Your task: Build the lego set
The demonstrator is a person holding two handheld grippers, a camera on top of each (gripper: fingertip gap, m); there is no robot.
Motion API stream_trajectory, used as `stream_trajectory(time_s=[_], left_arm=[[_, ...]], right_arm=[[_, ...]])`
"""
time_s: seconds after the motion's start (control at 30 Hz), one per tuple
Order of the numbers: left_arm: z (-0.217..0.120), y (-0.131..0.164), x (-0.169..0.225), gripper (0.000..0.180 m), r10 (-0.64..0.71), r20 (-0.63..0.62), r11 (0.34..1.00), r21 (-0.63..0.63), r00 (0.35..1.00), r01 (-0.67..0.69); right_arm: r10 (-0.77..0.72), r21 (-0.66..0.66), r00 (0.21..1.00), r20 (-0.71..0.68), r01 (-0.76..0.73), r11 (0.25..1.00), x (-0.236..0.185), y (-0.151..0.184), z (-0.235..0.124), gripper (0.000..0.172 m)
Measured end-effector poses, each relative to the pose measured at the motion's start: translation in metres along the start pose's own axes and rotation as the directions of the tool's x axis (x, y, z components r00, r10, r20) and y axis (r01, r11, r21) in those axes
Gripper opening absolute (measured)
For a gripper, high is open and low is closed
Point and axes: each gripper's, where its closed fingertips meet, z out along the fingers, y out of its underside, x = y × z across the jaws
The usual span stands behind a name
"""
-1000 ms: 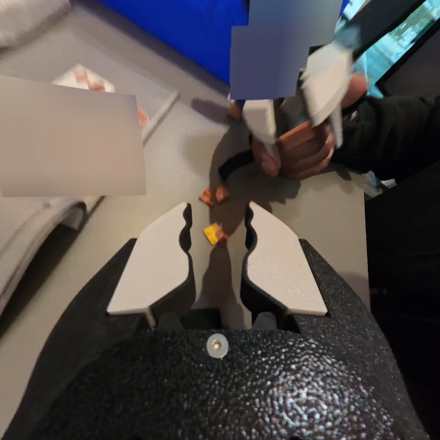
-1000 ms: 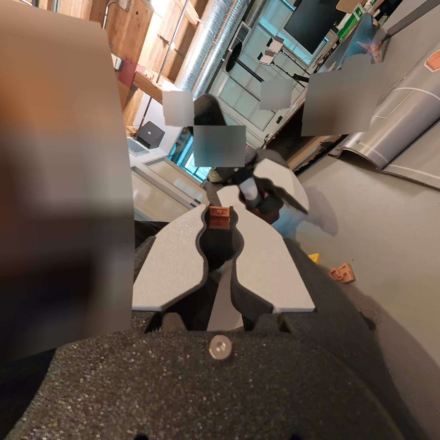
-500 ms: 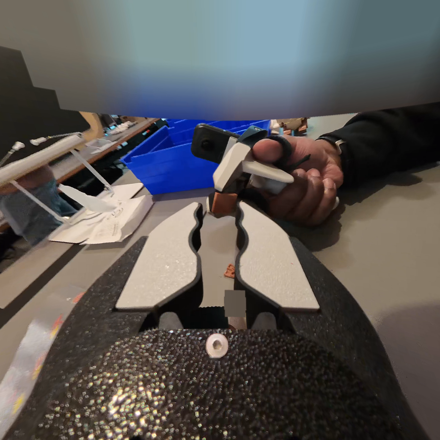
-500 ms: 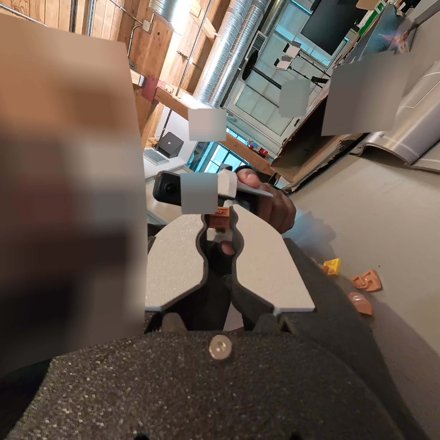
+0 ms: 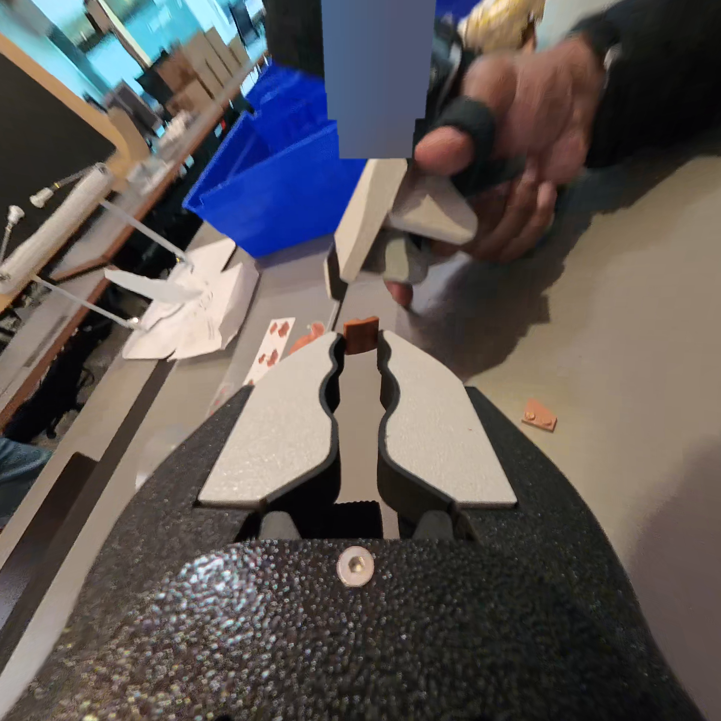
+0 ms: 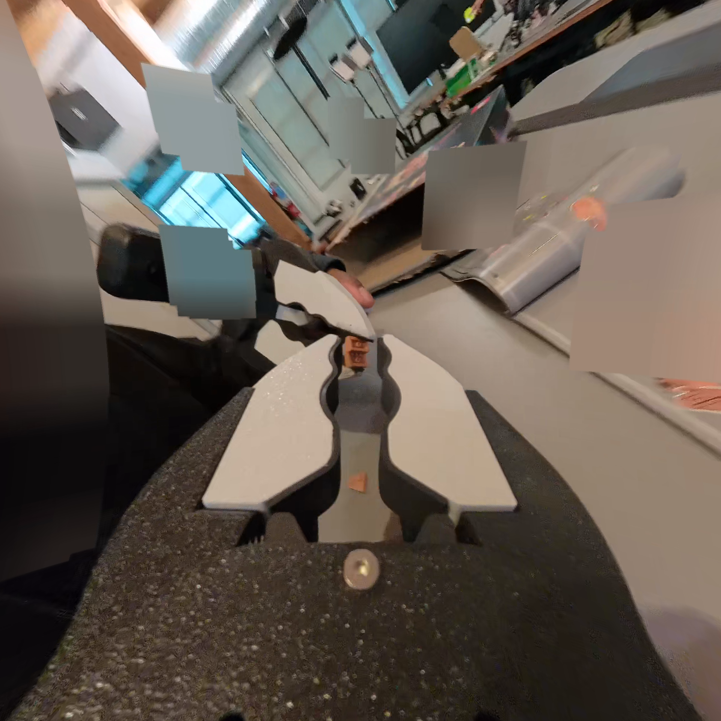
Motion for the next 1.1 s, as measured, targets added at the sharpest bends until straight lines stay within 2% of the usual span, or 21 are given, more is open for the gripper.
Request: stream_trajectory(time_s=[0.03,0.2,0.3,0.4,0.47,0.57,0.63,0.7,0.8,0.87,1.0,1.1], left_arm=[[0.0,0.005,-0.001,0.016,0.009,0.001,0.999,-0.042,1.0,-0.009],[0.006,0.022,0.006,0.016,0.066,-0.014,0.982,-0.178,0.998,-0.067],[0.009,0.024,0.012,0.016,0.096,-0.033,0.975,-0.2,0.995,-0.101],[0.01,0.026,0.014,0.016,0.102,-0.045,0.972,-0.208,0.994,-0.109],[0.011,0.024,0.011,0.016,0.07,-0.028,0.98,-0.183,0.997,-0.074],[0.009,0.012,0.004,0.024,-0.138,-0.039,0.989,-0.055,0.99,0.136],[0.006,0.0,0.001,0.024,-0.349,-0.129,0.934,0.037,0.928,0.356],[0.003,-0.01,-0.002,0.022,-0.529,-0.23,0.822,0.104,0.817,0.561],[0.001,-0.02,-0.004,0.018,-0.666,-0.367,0.652,0.139,0.65,0.746],[0.0,-0.023,-0.008,0.018,-0.711,-0.41,0.565,0.15,0.571,0.811],[-0.001,-0.026,-0.01,0.013,-0.734,-0.457,0.486,0.164,0.503,0.859],[-0.001,-0.022,-0.01,0.006,-0.732,-0.458,0.492,0.157,0.505,0.856]], right_arm=[[-0.055,-0.026,0.998,-0.032,0.054,0.998,-0.001,0.001,0.0,0.016],[-0.3,-0.245,0.93,-0.214,0.246,0.938,0.013,0.027,0.012,0.016],[-0.321,-0.289,0.92,-0.223,0.252,0.923,0.015,0.038,0.019,0.011],[-0.303,-0.284,0.925,-0.228,0.234,0.93,0.016,0.04,0.02,0.005],[-0.252,-0.229,0.938,-0.239,0.198,0.953,0.017,0.034,0.019,0.005],[-0.052,-0.022,0.985,-0.166,0.049,0.999,0.012,0.012,0.014,0.005],[0.087,0.145,0.995,-0.038,-0.081,0.986,0.006,-0.006,0.007,0.004],[0.169,0.228,0.983,0.066,-0.18,0.957,0.003,-0.015,0.001,0.004],[0.172,0.248,0.98,0.096,-0.191,0.95,0.001,-0.016,0.002,0.004],[0.16,0.245,0.981,0.112,-0.183,0.952,-0.004,-0.015,0.004,0.004],[0.131,0.224,0.986,0.106,-0.152,0.963,-0.008,-0.009,0.01,0.005],[0.109,0.203,0.99,0.084,-0.124,0.971,-0.007,-0.006,0.011,0.005]])
